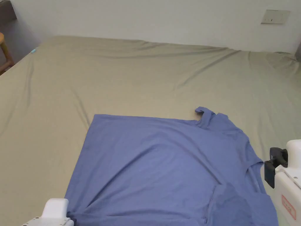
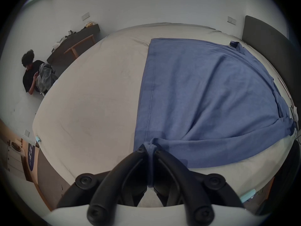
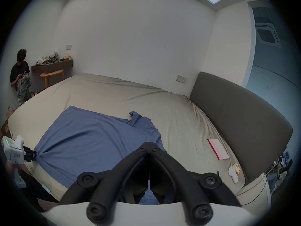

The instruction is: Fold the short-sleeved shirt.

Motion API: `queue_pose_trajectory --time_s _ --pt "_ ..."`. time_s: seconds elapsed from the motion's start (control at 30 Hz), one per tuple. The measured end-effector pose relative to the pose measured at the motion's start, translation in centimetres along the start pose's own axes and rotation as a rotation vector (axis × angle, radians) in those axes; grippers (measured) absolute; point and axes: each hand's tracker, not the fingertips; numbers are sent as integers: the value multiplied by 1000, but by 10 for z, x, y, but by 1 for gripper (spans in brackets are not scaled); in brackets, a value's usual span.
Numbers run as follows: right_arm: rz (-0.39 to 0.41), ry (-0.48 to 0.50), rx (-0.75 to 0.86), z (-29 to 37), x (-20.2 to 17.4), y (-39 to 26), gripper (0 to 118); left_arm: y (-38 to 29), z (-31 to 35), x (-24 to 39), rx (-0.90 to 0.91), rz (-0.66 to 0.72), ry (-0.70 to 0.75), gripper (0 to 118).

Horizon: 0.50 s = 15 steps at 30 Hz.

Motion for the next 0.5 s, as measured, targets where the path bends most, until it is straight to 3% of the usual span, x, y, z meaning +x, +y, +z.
queue_pose_trajectory --time_s 0.17,0.2,0.3,0.33,0.5 --pt "-52 45 -160 -18 27 -40 3 8 25 -11 59 41 -4 3" --pt "-47 51 -202 -23 32 -55 9 8 30 -12 75 39 -1 3" --pt "-9 37 -362 -38 43 -104 95 10 40 -12 106 20 9 3" --pt "-2 58 -427 -45 45 -121 112 10 42 -12 112 14 13 3" --pt "-34 75 -595 -68 47 -189 112 10 43 -7 108 -21 31 3"
